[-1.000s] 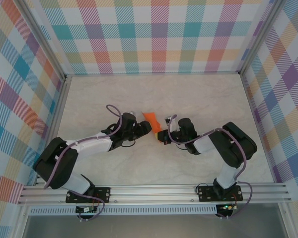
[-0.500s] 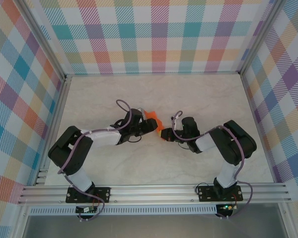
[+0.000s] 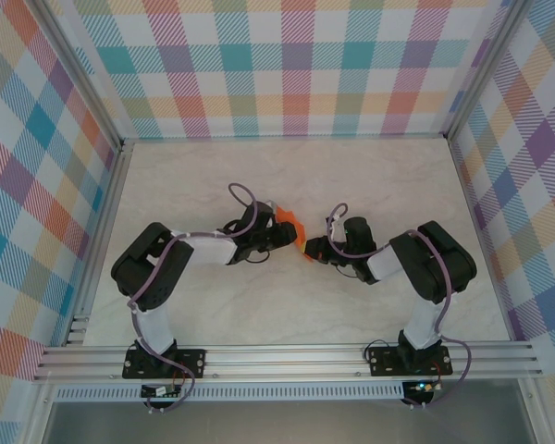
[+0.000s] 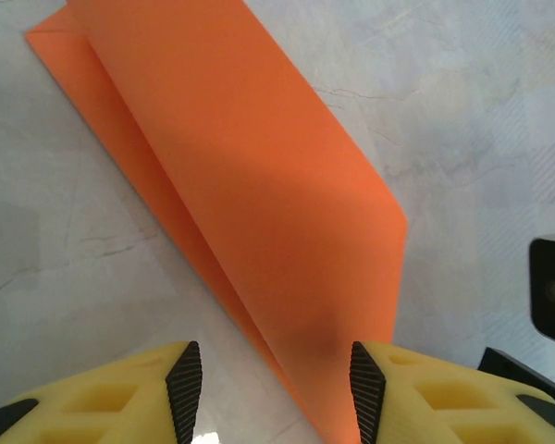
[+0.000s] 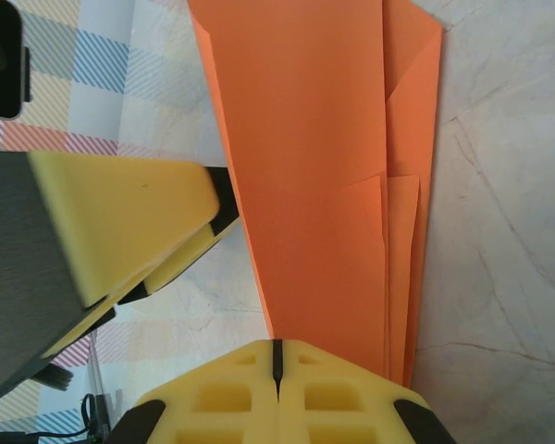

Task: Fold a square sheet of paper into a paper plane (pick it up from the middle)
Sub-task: Fold the wing for the fifth time at the center of the table.

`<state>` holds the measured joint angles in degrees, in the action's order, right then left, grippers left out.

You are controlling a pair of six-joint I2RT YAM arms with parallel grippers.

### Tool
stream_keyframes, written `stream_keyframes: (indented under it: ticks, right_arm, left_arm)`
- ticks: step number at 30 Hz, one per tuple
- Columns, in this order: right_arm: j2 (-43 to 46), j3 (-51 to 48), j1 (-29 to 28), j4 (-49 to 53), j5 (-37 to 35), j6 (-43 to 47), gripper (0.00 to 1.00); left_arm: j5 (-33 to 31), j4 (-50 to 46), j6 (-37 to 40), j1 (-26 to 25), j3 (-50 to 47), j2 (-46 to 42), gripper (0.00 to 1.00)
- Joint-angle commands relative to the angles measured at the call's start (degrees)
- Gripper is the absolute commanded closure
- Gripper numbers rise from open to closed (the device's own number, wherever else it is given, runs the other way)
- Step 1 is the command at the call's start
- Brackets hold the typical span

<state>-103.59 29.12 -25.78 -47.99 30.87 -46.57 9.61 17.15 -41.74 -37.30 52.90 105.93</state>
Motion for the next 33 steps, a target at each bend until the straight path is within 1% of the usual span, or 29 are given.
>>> stream_keyframes:
  ticks: [1,3,7,13,18,21,28,33]
  right_arm:
    - [-1.7,-0.4,0.5,-1.5,2.0,-0.8,1.0]
    - [-2.2,-0.3,0.6,-1.6,2.2,-0.9,1.0]
    - [-2.8,-0.2,0.7,-1.8,2.3,-1.1,1.0]
    - [-2.7,-0.1,1.0,-1.0,2.3,-1.0,1.0]
    - [-2.4,0.2,1.3,0.3,2.4,-0.8,0.99]
    - [-2.0,0.8,1.3,2.1,2.6,-0.1,0.95]
    - [1.5,2.5,1.3,9.2,1.0,3.0,0.77]
    - [1.7,4.8,1.4,14.4,-0.3,4.9,0.73]
  left_arm:
    - [0.1,0.8,1.5,0.6,2.6,1.7,0.54]
    - [-0.1,0.3,1.6,0.6,3.3,2.3,0.55]
    - [-0.2,-2.2,2.0,0.6,5.1,4.3,0.6]
    - [-0.2,-5.0,2.4,0.4,6.9,5.9,0.66]
    - [-0.9,-8.7,2.7,0.2,9.0,7.3,0.68]
    - [-1.5,-11.3,3.0,0.0,10.3,7.9,0.68]
    - [-2.2,-15.3,3.7,-0.1,12.5,9.0,0.68]
    - [-1.8,-15.5,3.6,-0.2,13.1,9.4,0.68]
